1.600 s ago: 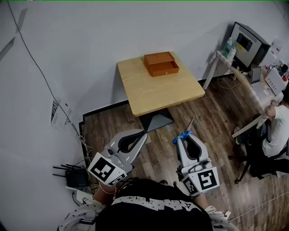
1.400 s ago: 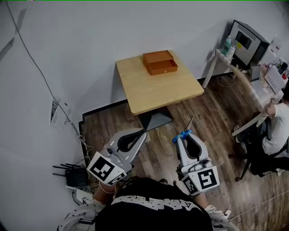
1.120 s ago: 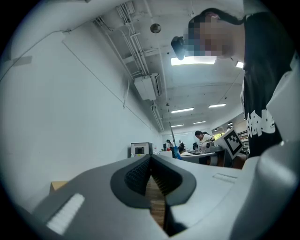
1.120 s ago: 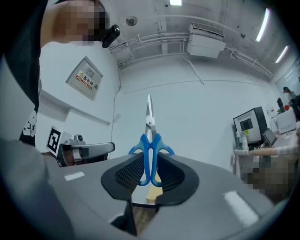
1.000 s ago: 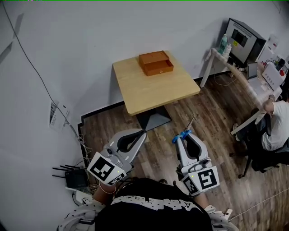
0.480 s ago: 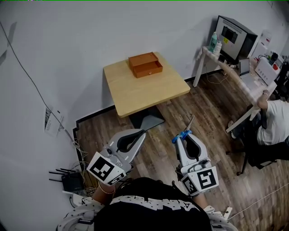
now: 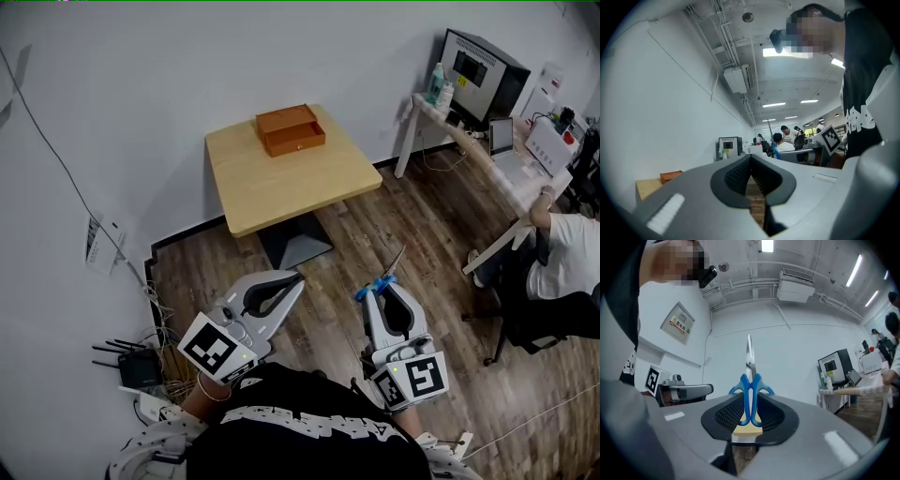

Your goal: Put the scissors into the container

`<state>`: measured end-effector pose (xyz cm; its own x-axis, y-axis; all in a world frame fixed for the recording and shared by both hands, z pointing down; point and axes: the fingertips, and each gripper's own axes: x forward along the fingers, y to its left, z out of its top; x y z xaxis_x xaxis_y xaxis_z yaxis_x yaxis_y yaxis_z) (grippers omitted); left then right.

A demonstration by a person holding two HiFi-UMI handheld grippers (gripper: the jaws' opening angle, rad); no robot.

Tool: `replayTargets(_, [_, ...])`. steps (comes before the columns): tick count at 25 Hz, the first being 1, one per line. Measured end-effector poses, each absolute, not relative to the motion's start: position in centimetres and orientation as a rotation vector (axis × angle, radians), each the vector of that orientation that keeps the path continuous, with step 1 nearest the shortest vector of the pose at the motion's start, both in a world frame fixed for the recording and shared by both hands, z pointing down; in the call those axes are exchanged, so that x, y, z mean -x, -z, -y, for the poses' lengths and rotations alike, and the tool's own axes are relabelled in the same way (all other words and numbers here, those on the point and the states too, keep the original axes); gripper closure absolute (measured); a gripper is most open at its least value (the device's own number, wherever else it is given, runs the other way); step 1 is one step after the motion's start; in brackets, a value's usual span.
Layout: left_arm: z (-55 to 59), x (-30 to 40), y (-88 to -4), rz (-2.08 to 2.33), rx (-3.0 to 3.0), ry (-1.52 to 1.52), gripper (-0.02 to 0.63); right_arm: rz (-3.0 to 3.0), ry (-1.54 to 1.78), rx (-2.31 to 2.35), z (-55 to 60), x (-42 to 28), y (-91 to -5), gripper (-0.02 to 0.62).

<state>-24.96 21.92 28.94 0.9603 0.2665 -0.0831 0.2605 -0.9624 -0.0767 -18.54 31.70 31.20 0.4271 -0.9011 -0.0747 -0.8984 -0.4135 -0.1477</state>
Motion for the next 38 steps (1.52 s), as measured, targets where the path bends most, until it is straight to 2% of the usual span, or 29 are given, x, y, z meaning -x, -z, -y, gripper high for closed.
replayTargets(9, [-21.6, 24.4, -29.3, 0.404, 3.056, -0.117, 0.604, -1.588, 0.047, 2.492, -31.5, 18.0, -31.9, 0.494])
replayTargets(22, [-18.6, 20.3, -30.0, 0.432, 3.103, -0.198, 0.604, -1.546, -0.006, 2.598, -30.4, 13.6, -31.3, 0.494])
replayTargets(38, [-12.6, 15.8, -30.8, 0.337, 3.126, -0.168, 0.604, -1.655, 0.002, 2.548, -23.5, 9.0, -30.8, 0.494])
